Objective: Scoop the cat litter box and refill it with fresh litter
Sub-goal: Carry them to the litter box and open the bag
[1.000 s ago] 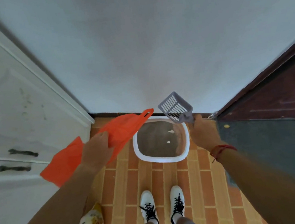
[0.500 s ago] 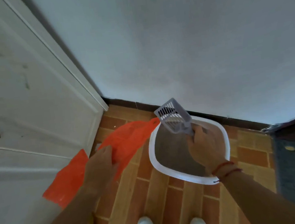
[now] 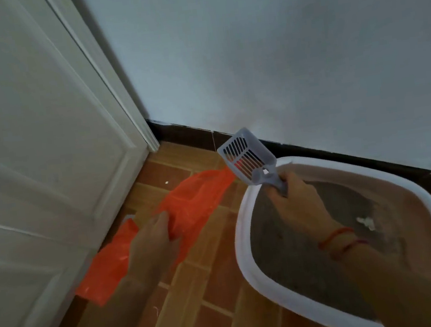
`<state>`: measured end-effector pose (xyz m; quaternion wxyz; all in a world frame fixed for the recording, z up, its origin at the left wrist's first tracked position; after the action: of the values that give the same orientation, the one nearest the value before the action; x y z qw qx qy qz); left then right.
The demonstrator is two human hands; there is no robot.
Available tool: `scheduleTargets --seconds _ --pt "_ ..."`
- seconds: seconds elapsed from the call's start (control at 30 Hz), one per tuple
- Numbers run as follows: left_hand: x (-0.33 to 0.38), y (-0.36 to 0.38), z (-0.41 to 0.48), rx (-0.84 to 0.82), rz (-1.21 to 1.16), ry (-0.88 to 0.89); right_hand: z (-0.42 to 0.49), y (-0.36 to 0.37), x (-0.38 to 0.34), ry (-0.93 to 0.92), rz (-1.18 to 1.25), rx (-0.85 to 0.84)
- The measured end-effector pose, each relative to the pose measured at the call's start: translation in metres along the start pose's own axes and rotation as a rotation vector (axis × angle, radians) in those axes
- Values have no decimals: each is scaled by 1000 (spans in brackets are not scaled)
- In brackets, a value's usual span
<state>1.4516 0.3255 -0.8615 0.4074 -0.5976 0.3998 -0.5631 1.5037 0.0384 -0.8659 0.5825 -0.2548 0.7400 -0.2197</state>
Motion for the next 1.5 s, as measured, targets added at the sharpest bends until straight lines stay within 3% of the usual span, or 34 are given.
scheduleTargets --seconds 0.43,0.6,0.8,1.07,1.2,1.3,1.4,1.5 --pt "-15 62 19 102 -65 76 25 41 21 -94 49 40" --pt "-12 62 18 132 -90 104 29 39 18 0 289 94" --pt "-1 64 16 156 -37 200 29 65 -11 40 558 -48" --pt "15 59 16 91 -182 258 37 76 -13 27 486 -25" --pt "19 55 15 64 -205 271 37 80 -4 141 528 -49" --pt "21 54 15 3 -208 237 39 84 1 158 522 -62" --pt "24 55 15 -107 -235 96 40 83 4 127 518 -23" --pt "32 57 10 -193 -403 -53 39 80 -2 60 502 -6"
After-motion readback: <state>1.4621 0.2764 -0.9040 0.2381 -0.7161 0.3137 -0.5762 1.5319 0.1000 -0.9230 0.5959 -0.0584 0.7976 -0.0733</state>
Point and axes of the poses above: each hand's wrist, its own z-axis towards the middle knuckle, its own y-axis out of the palm, x = y × z, the point moved 8 cm from there along z, towards the middle knuckle, and after that the axes turned 1 degree about -x, right-handed, at the moved point
